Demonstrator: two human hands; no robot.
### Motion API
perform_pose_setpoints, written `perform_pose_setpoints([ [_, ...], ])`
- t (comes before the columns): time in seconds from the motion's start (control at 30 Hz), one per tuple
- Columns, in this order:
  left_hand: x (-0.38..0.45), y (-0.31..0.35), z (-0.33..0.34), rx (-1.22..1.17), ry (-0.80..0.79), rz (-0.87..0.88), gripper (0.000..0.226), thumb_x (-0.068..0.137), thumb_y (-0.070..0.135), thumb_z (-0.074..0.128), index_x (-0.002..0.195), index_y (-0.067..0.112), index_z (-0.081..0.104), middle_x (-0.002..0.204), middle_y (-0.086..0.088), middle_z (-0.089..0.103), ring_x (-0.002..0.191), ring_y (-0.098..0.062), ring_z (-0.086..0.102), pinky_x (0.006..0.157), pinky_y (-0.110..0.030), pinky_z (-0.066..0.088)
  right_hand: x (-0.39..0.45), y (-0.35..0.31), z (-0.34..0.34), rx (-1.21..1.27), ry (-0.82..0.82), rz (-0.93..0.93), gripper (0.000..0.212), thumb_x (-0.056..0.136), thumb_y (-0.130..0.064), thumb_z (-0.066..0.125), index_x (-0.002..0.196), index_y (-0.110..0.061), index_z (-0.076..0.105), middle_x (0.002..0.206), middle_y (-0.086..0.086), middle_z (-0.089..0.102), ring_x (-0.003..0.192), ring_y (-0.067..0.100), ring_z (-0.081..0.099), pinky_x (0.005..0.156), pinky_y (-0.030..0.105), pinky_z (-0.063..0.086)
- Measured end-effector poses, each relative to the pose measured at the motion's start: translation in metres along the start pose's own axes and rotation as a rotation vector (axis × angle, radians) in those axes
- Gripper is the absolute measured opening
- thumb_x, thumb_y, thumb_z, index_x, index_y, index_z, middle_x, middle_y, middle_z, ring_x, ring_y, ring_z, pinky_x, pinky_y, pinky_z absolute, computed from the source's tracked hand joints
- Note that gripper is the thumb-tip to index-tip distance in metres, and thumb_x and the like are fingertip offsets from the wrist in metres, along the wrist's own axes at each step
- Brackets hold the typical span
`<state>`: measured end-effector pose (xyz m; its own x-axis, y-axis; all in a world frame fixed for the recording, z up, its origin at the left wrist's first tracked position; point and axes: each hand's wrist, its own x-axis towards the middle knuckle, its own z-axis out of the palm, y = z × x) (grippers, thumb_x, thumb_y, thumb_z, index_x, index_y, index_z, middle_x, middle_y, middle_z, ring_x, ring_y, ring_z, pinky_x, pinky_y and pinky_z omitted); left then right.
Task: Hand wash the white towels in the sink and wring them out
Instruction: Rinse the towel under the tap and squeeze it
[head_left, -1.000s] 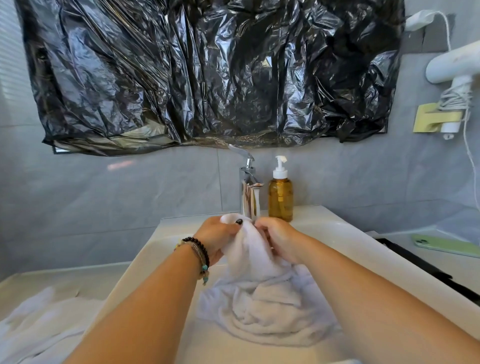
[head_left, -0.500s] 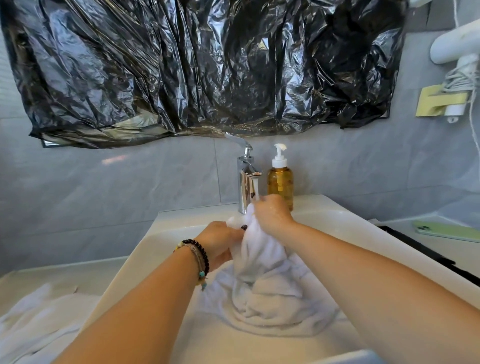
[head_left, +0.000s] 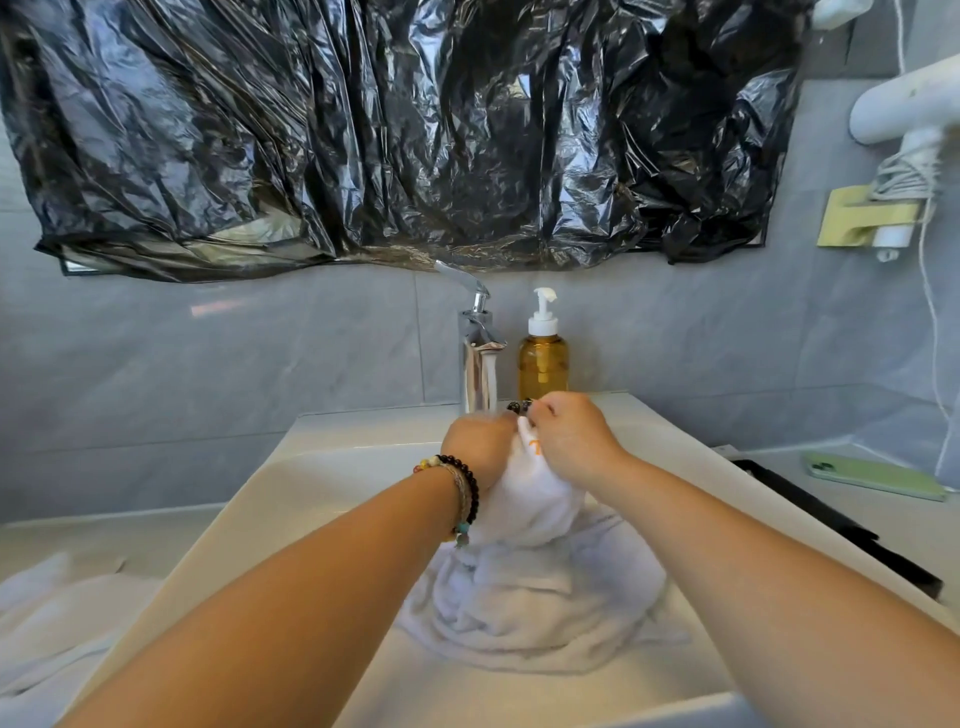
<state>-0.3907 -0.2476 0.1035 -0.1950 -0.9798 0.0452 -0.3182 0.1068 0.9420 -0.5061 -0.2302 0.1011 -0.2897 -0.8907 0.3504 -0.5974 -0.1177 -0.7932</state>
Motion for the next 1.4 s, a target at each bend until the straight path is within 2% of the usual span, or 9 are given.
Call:
perform_pose_setpoints([
  [0.07,0.004,-0.002,0.005,-0.045,-0.016,0.004,0.034,0.104,0.026,0.044,0.087,0.005,0.065,0.098,-0.019,0.061,0.099,-0.033,0.06,0.097,-0.045,0.046,0.001,-0.003,0.008,0.0,0.053,0.014,0.044,0.101,-0.023,0.043,0.057,-0.018,0.046,0.067,0.005,0.049,0.069,0.022,0.046,0.054,0.027,0.03],
  [0.17,0.015,-0.007,0.008,-0.203,-0.001,-0.015,0.039,0.103,0.026,0.048,0.068,0.012,0.057,0.065,-0.008,0.064,0.068,-0.026,0.058,0.067,-0.036,0.051,0.001,0.001,0.008,0.141,0.073,0.047,0.043,0.094,-0.018,0.047,0.051,-0.016,0.045,0.06,0.007,0.053,0.062,0.022,0.047,0.063,0.028,0.035],
  [0.33,0.014,0.001,0.002,-0.023,0.123,0.027,0.034,0.104,0.022,0.045,0.113,-0.003,0.066,0.113,-0.02,0.068,0.104,-0.034,0.062,0.083,-0.033,0.046,-0.001,0.012,-0.005,0.435,-0.109,0.21,0.021,0.091,-0.02,0.058,0.071,-0.013,0.057,0.067,0.006,0.053,0.066,0.021,0.047,0.058,0.028,0.032],
  [0.5,0.022,0.002,-0.016,0.072,0.184,-0.029,0.034,0.102,0.033,0.046,0.102,0.002,0.059,0.102,-0.018,0.06,0.088,-0.03,0.059,0.083,-0.035,0.045,-0.012,0.011,0.008,0.341,-0.309,0.111,0.03,0.093,-0.01,0.055,0.065,-0.018,0.057,0.06,-0.003,0.053,0.06,0.013,0.049,0.057,0.025,0.036],
  [0.63,0.025,-0.008,-0.03,-0.192,0.008,-0.122,0.046,0.09,0.044,0.059,0.109,0.003,0.067,0.101,-0.014,0.07,0.091,-0.03,0.068,0.088,-0.039,0.055,-0.012,-0.006,0.029,0.273,-0.164,0.076,0.037,0.094,-0.022,0.054,0.057,-0.018,0.054,0.06,0.0,0.052,0.062,0.018,0.049,0.061,0.028,0.035],
  [0.73,0.017,-0.016,-0.046,-0.265,-0.156,-0.099,0.025,0.101,0.019,0.048,0.108,0.002,0.066,0.103,-0.018,0.07,0.093,-0.032,0.067,0.082,-0.04,0.055,-0.008,-0.014,0.032,0.319,-0.045,0.107,0.042,0.095,-0.029,0.053,0.055,-0.017,0.05,0.056,-0.001,0.049,0.057,0.018,0.046,0.056,0.027,0.033],
  [0.97,0.017,-0.028,-0.064,0.393,0.177,0.099,0.037,0.099,0.022,0.053,0.064,0.01,0.049,0.064,-0.006,0.049,0.064,-0.026,0.046,0.054,-0.027,0.034,0.005,-0.017,0.041,0.066,-0.07,-0.003,0.035,0.099,-0.013,0.045,0.064,-0.018,0.038,0.068,0.0,0.042,0.064,0.016,0.043,0.058,0.025,0.036],
  [1.2,0.01,-0.016,-0.032,0.525,0.182,0.097,0.031,0.104,0.028,0.045,0.112,0.0,0.055,0.106,-0.016,0.06,0.086,-0.027,0.049,0.073,-0.031,0.038,0.008,-0.004,0.012,-0.375,0.106,-0.249,0.027,0.097,-0.034,0.047,0.075,-0.02,0.052,0.077,0.004,0.058,0.076,0.03,0.056,0.063,0.035,0.045],
  [1.4,0.0,-0.025,-0.051,0.929,0.145,0.323,0.042,0.091,0.004,0.051,0.131,0.013,0.04,0.117,-0.007,0.053,0.099,-0.025,0.056,0.081,-0.035,0.05,0.0,0.053,-0.025,-0.258,-0.449,-0.051,0.021,0.092,-0.039,0.061,0.106,-0.026,0.057,0.111,-0.006,0.059,0.103,0.014,0.057,0.084,0.024,0.05],
])
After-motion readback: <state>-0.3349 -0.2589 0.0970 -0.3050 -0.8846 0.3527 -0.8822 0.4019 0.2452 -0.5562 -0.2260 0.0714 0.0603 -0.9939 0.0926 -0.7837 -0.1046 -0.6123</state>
